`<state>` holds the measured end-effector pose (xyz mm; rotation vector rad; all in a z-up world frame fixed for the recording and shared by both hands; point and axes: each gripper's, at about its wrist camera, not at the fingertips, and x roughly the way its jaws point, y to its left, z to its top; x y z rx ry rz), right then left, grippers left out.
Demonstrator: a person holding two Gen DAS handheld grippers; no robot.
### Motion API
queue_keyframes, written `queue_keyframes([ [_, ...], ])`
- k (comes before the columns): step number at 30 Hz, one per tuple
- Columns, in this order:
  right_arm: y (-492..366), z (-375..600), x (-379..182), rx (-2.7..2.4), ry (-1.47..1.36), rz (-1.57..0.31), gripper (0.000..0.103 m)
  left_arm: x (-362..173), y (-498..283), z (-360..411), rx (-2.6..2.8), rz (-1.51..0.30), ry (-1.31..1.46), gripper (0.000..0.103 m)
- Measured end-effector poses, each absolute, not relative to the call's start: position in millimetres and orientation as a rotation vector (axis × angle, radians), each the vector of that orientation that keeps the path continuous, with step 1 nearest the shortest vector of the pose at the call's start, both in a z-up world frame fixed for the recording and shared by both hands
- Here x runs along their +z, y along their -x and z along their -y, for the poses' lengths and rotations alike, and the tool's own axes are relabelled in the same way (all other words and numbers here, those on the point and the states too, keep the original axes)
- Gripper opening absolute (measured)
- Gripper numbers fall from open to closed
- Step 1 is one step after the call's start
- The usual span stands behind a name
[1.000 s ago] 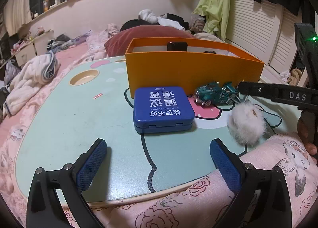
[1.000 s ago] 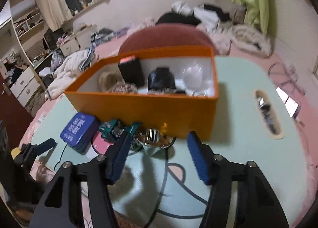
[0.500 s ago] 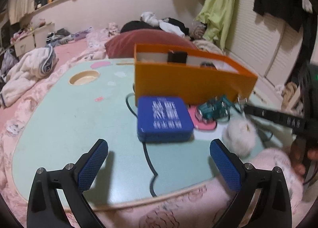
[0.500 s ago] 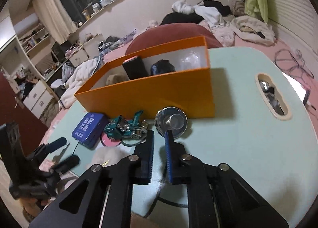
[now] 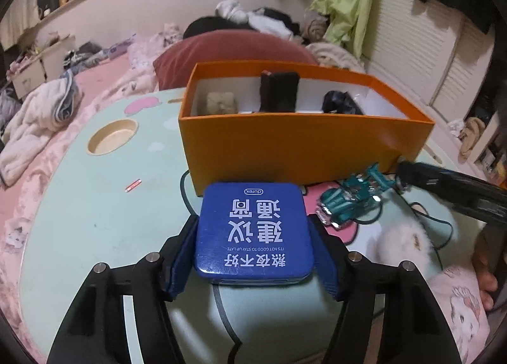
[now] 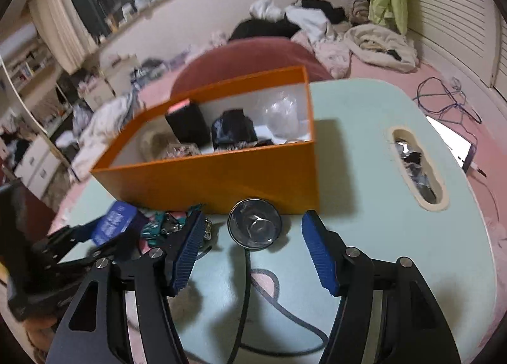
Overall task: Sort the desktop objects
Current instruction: 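Put the round metal piece in the box with right gripper while left puts blue tin in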
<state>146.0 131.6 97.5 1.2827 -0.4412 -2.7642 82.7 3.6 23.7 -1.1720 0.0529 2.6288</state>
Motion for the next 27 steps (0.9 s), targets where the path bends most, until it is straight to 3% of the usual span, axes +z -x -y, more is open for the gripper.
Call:
queue_keyframes([
  [2,-142.7,-128.0,92.9,-2.743,-1.313,0.421,0.039,25.8,-89.8,0.0,2.640,-0.039,1.138,0.066],
  [9,-179.4,-132.3,103.6,-2.766,-1.110,0.439,0.039,48.2,-111.3,16.0,2.661,0.054,1.063,0.066],
  [17,-151.1,-130.4,179.0,-2.857,-0.884,0.356,0.039,131.5,-71.4,2.8,2.688,0.109,0.835,0.066],
  [18,-140.3,-131.6,179.6,-2.852,-0.894,0.359,0.039,132.0,-61.5,1.3,2.677,0.127,0.847,0.066],
  [19,-128.1,-131.8,175.4,-2.839,-0.931,0.359,0.040,125.4,-43.4,-2.2,2.652,0.138,0.893,0.074],
  [21,-107.7,-132.1,155.1,-2.806,-1.093,0.351,0.054,100.9,-17.5,-7.3,2.679,0.096,1.050,0.086],
  [22,-97.1,-134.5,136.1,-2.784,-1.224,0.374,0.058,85.9,-9.4,-9.0,2.699,0.070,1.121,0.085],
  [27,-110.0,-117.4,127.9,-2.882,-1.144,0.119,0.059,53.5,-4.6,1.0,2.638,0.190,1.174,0.082],
])
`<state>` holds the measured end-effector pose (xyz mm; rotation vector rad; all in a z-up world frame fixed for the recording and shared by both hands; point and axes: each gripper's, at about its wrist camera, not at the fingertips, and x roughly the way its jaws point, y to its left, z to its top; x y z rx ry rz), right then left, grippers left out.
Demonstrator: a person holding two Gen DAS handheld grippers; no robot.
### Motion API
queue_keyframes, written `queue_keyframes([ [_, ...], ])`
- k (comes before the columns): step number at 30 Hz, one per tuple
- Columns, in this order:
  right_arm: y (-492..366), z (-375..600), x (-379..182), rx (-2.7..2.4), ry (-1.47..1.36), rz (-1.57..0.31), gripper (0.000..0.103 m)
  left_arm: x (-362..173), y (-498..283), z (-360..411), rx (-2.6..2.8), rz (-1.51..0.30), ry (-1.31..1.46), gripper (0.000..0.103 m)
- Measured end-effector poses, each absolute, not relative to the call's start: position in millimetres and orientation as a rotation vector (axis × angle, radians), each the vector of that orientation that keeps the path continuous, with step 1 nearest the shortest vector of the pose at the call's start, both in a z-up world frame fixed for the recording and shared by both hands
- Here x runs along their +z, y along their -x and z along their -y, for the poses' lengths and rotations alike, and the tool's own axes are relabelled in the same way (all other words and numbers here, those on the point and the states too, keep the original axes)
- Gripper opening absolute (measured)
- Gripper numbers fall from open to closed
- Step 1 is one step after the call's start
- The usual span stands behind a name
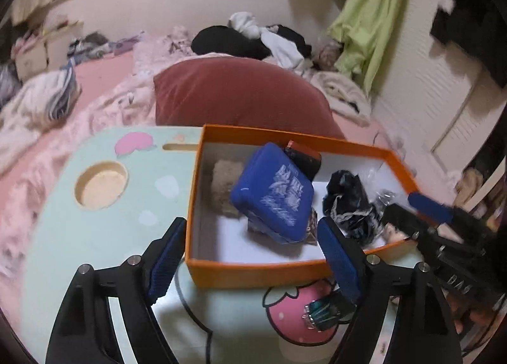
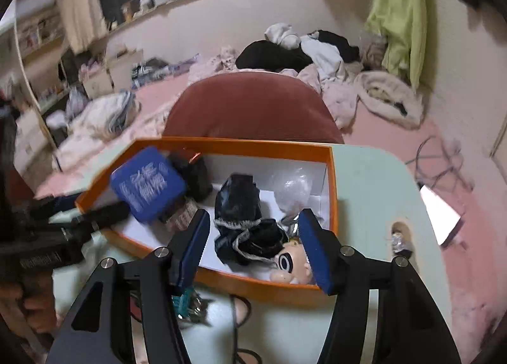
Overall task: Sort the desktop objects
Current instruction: 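Put the round metal piece in the box with right gripper while left puts blue tin in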
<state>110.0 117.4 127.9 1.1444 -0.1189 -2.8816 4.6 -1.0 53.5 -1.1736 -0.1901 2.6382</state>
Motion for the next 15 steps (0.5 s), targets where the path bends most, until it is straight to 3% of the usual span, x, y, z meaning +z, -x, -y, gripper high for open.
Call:
queue_keyframes([
  [4,-114.6,-125.6,128.3,-2.868,-1.109,0.191,0.059,58.1,-10.8,8.4,2.651,0.214,1.139,0.075],
  [8,-139.7,-144.2,143.5,-2.823,-0.919,0.446,0.059,86.2,-42.2,22.0,2.683,0.262,0.968,0.076],
  [10,-151.5,-142.6,153.9,-2.809,-0.869,0.452,0.059,96.0,-62.1,24.4,2.675,0.254,0.938,0.084],
  [15,-177.6,-123.4,145.9,-2.760,-1.063,0.334,0.059,71.6,-102.2,23.3,2.617,0.165,1.042,0.084],
])
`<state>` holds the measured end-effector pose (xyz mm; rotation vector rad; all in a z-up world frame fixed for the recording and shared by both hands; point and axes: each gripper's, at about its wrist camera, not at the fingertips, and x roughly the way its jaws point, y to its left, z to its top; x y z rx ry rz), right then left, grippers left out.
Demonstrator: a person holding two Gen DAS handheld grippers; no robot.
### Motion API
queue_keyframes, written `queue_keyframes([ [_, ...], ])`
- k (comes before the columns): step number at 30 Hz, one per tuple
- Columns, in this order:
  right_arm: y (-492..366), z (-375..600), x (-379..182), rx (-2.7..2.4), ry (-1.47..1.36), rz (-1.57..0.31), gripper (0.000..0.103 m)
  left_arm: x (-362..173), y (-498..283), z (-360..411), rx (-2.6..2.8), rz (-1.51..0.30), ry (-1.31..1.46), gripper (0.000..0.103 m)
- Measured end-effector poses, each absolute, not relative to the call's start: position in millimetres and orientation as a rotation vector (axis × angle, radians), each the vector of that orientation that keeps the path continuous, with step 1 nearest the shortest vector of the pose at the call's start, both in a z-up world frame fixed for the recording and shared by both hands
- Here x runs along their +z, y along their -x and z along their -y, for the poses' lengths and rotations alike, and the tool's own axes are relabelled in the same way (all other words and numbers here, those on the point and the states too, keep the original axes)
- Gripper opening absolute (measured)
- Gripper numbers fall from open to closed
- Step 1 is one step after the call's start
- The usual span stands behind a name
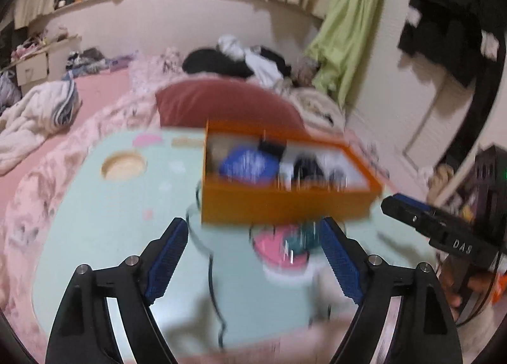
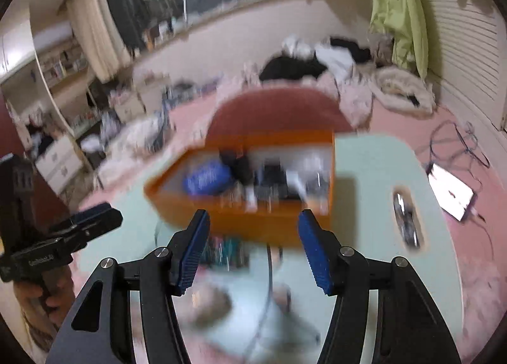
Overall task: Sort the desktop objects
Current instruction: 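Put the round metal piece in the box with right gripper while left puts blue tin in, then put the white fluffy plush in the box with right gripper while left puts green toy car in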
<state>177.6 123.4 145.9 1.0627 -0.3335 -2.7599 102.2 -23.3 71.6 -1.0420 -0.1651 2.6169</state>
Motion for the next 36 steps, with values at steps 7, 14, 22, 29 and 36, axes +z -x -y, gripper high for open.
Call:
queue_keyframes([
  [7,-188.5,-95.8,88.3,-2.776,-1.256,0.055,0.071,14.5,-119.7,1.1,2.730,-0.152,1.123,0.103],
  [14,-175.8,-88.3,69.7,-2.782,-1.257,0.005,0.080,23.3,-122.7,5.0,2.721,-0.096,1.123,0.103],
  [22,-195.1,-93.5,83.1,-2.762,-1.189,0.128,0.081,22.7,-122.6,4.9,2.721,-0.096,1.123,0.103],
  [29,-192.8,-70.1,119.2,-2.659,-1.024,0.158,0.081,22.7,-122.5,5.7,2.721,-0.096,1.122,0.103],
  [36,-171.1,-58.6,89.4,-2.508,-1.225,0.164,0.041,19.5,-122.6,6.7,2.721,-0.095,1.118,0.103],
])
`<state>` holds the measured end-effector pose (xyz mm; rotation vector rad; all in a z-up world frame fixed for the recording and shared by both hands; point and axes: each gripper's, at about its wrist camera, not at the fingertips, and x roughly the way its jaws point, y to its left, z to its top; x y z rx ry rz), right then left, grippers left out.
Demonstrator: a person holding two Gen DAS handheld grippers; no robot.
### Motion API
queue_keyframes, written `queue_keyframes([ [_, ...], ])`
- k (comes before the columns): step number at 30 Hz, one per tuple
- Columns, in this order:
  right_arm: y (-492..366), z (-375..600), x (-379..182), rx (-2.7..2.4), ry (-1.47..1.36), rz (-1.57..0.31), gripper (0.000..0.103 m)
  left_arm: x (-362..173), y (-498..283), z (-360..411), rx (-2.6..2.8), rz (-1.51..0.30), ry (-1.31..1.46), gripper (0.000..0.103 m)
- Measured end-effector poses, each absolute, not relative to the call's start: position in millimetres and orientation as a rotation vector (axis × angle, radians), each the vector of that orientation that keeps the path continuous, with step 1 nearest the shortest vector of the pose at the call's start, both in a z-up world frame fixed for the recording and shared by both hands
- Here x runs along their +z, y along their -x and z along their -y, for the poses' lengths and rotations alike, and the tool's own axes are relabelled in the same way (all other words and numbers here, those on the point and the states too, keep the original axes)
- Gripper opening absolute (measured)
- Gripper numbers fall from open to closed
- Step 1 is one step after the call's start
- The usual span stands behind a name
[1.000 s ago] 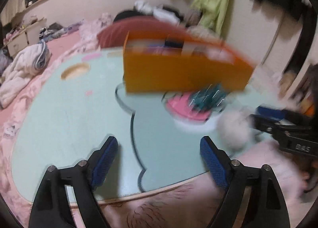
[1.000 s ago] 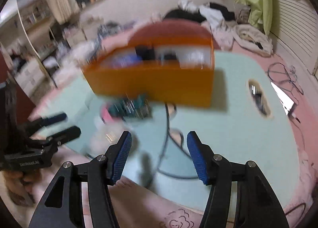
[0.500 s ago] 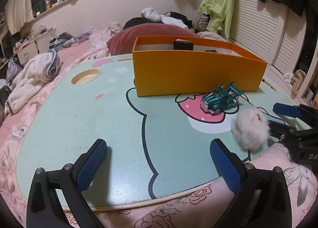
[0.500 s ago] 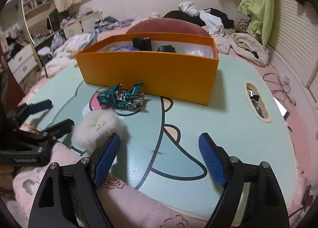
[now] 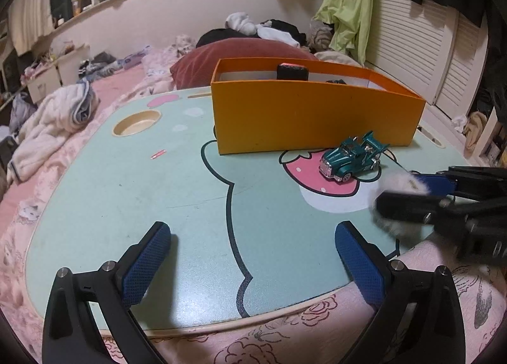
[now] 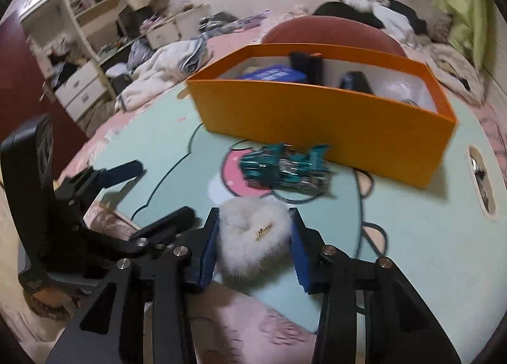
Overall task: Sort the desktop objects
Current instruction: 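Put the white fluffy plush in the box with right gripper while left puts green toy car in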
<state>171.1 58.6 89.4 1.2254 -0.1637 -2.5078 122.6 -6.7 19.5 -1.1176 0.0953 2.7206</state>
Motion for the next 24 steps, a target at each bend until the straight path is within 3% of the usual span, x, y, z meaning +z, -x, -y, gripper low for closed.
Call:
queue_keyframes([
  [8,-225.1,-134.9,112.5,-2.803,-0.844,0.537,0.040,18.1,-123.0,6.1,2.718,-0.079,1.132,0.101],
  [12,-233.9,-155.5,112.1,-2.900,-0.824,0.642,0.040,39.9,-114.6,-3.3,2.630,0.129,1.069,0.099],
  [17,-235.6,-155.3,113.7,-2.887,-0.850,0.646,0.040,47.7,-82.7,-60.9,2.542,0.035,1.165,0.096],
  [20,-232.3,-153.8,115.2,-2.891,-0.836,0.635,0.040,39.0,-65.6,-86.8,2.537,-0.078,1.252,0.085],
  [22,-229.9,-156.7,115.0,-2.885,-0.832,0.646,0.040,28.2,-54.6,-90.0,2.512,-0.096,1.321,0.061],
  [24,-224.5,-157.2,114.2,-2.876,-0.837,0.657,0.040,23.6,-52.7,-84.0,2.497,-0.042,1.309,0.055],
])
